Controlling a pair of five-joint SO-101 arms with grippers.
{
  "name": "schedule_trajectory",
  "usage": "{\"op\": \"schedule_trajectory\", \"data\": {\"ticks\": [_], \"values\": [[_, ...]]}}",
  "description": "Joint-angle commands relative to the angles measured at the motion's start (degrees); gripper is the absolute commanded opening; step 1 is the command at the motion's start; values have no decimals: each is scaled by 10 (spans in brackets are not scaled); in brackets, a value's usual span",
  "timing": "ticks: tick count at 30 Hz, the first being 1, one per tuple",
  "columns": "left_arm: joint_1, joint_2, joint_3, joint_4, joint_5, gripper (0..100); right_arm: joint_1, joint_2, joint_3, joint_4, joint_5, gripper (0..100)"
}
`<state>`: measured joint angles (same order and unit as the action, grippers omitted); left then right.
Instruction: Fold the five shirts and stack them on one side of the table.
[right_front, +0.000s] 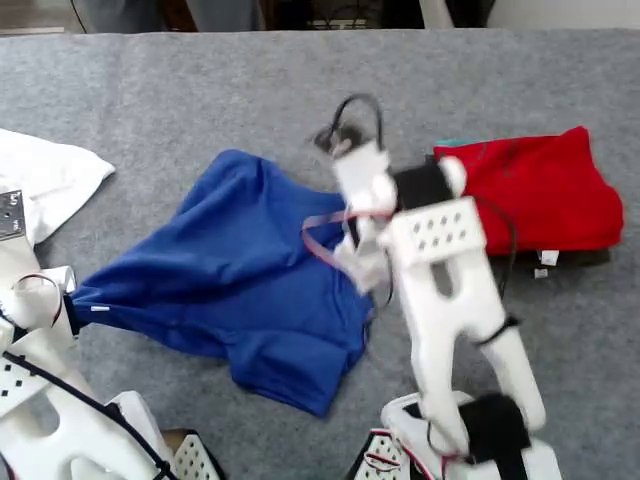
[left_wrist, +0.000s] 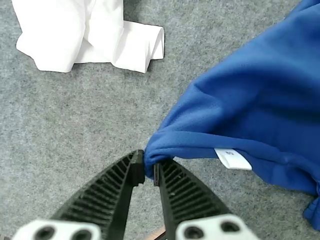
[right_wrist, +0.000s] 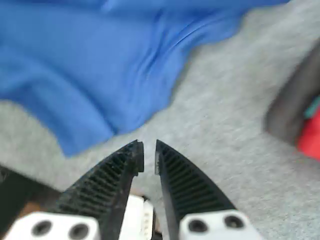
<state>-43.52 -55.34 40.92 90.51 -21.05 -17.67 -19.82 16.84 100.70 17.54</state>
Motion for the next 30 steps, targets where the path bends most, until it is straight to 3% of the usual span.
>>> {"op": "schedule_trajectory", "data": {"ticks": [1, 6, 15, 21, 27, 30], "values": [[6, -9, -1, -9, -4, 30, -73, -58, 98, 4, -45, 57], [7, -9, -1, -9, -4, 30, -120, -29, 152, -51, -169, 57], [6, -9, -1, -8, -4, 32, -98, 182, 160, -244, -189, 57], [6, -9, -1, -5, -4, 32, -34, 231, 109, -251, -227, 65], [6, -9, -1, -8, -4, 32, -33, 242, 111, -238, -227, 272], [6, -9, -1, -8, -4, 32, -38, 271, 107, -244, -225, 308]]}}
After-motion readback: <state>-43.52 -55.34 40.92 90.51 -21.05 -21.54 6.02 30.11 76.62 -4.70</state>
